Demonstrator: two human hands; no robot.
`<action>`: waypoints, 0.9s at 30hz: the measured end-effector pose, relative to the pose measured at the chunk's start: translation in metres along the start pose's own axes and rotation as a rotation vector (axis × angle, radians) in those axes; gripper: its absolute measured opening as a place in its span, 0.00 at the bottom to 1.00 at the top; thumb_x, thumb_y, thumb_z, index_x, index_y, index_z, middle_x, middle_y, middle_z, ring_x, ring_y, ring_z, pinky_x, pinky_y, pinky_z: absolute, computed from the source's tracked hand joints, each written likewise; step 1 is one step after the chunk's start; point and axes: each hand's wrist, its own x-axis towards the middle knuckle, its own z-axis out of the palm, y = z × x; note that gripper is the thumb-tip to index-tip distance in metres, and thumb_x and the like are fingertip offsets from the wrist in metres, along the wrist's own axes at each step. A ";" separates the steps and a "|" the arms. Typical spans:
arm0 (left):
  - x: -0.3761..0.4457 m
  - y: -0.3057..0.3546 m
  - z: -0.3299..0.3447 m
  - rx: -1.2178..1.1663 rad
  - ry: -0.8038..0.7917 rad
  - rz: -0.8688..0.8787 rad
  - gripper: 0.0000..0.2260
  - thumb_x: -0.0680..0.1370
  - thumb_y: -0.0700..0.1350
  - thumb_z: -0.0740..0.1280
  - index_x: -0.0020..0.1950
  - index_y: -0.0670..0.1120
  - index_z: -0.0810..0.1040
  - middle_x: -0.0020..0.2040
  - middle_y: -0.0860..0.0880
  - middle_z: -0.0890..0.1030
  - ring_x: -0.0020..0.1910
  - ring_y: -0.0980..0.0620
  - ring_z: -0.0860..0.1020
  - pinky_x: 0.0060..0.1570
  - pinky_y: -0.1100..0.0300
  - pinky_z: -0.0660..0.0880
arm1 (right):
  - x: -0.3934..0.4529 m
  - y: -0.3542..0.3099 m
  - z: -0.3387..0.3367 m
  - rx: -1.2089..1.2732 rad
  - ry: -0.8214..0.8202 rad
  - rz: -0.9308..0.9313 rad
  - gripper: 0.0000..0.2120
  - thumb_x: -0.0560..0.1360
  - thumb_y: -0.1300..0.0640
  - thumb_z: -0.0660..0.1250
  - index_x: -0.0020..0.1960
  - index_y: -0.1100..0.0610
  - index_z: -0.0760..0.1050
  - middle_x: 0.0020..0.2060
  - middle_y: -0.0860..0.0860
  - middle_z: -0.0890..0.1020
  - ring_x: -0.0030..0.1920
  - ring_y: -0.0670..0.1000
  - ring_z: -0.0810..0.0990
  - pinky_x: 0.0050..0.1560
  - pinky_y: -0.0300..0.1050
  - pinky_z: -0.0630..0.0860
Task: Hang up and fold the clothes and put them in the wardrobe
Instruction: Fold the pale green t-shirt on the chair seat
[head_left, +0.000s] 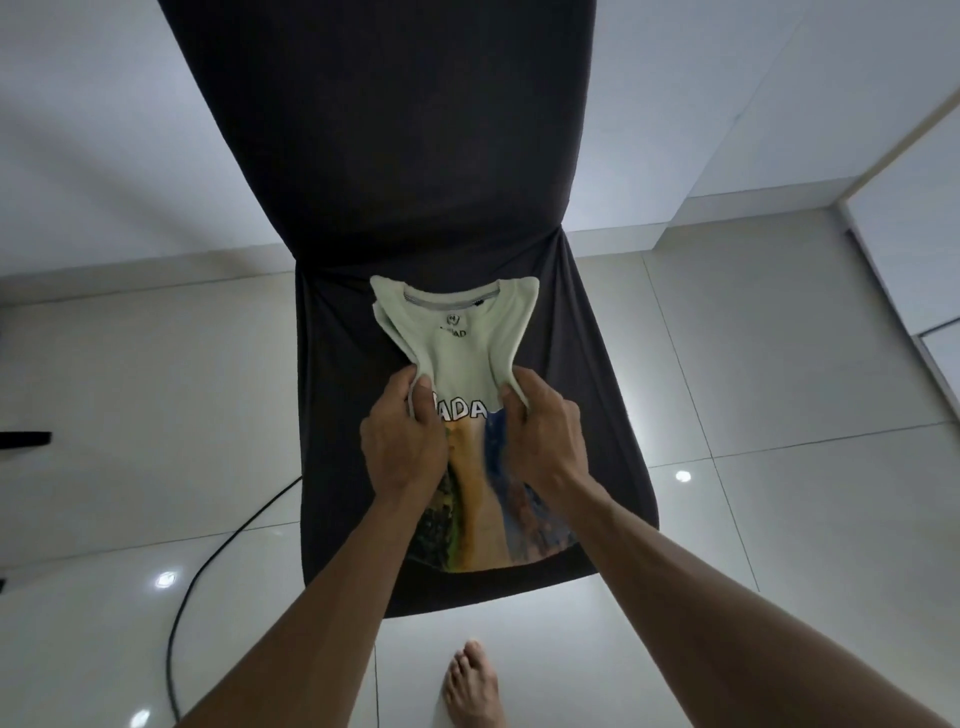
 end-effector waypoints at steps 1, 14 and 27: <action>-0.003 0.009 -0.002 0.009 -0.013 0.009 0.14 0.83 0.51 0.59 0.64 0.48 0.78 0.50 0.50 0.83 0.50 0.48 0.80 0.53 0.48 0.78 | -0.004 -0.003 -0.003 -0.016 0.009 0.001 0.11 0.84 0.55 0.57 0.58 0.47 0.77 0.40 0.45 0.82 0.37 0.48 0.80 0.36 0.52 0.79; -0.054 0.247 -0.055 0.062 -0.275 0.160 0.13 0.83 0.52 0.58 0.61 0.51 0.79 0.51 0.52 0.84 0.53 0.47 0.80 0.53 0.54 0.76 | -0.053 -0.112 -0.210 0.043 0.237 0.126 0.11 0.84 0.51 0.56 0.60 0.41 0.75 0.41 0.41 0.81 0.40 0.44 0.79 0.43 0.52 0.79; -0.221 0.564 0.011 -0.024 -0.577 0.575 0.16 0.83 0.52 0.57 0.66 0.49 0.78 0.62 0.43 0.82 0.60 0.42 0.78 0.60 0.51 0.73 | -0.146 -0.117 -0.554 0.064 0.793 0.161 0.14 0.84 0.50 0.55 0.60 0.47 0.78 0.49 0.50 0.85 0.47 0.54 0.82 0.49 0.51 0.79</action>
